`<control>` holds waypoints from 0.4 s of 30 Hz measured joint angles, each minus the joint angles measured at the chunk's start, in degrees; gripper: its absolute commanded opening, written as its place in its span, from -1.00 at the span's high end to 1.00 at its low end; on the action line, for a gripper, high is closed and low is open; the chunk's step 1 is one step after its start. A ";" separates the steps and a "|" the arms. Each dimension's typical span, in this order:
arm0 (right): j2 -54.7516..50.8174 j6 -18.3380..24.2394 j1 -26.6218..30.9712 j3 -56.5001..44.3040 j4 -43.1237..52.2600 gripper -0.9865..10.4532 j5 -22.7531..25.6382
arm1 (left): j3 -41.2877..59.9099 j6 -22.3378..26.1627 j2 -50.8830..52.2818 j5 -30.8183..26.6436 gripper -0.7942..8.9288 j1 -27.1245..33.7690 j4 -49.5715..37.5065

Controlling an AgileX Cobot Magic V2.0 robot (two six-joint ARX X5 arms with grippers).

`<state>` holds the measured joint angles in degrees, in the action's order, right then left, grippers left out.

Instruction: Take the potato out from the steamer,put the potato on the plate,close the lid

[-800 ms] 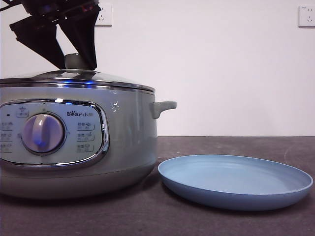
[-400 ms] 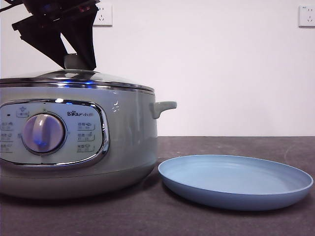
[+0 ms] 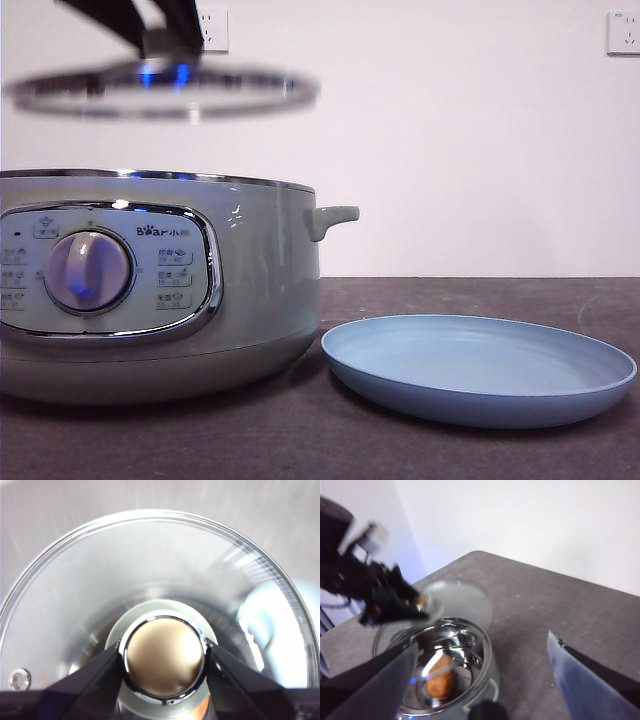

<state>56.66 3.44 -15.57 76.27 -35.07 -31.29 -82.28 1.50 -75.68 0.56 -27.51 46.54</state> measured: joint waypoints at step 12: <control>8.09 0.00 -12.31 4.46 1.36 0.06 7.17 | -1.31 0.59 18.88 -0.42 0.85 0.00 -3.74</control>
<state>64.75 3.44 -27.88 80.73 -33.71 -24.12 -83.59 2.09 -56.80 0.14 -27.51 42.81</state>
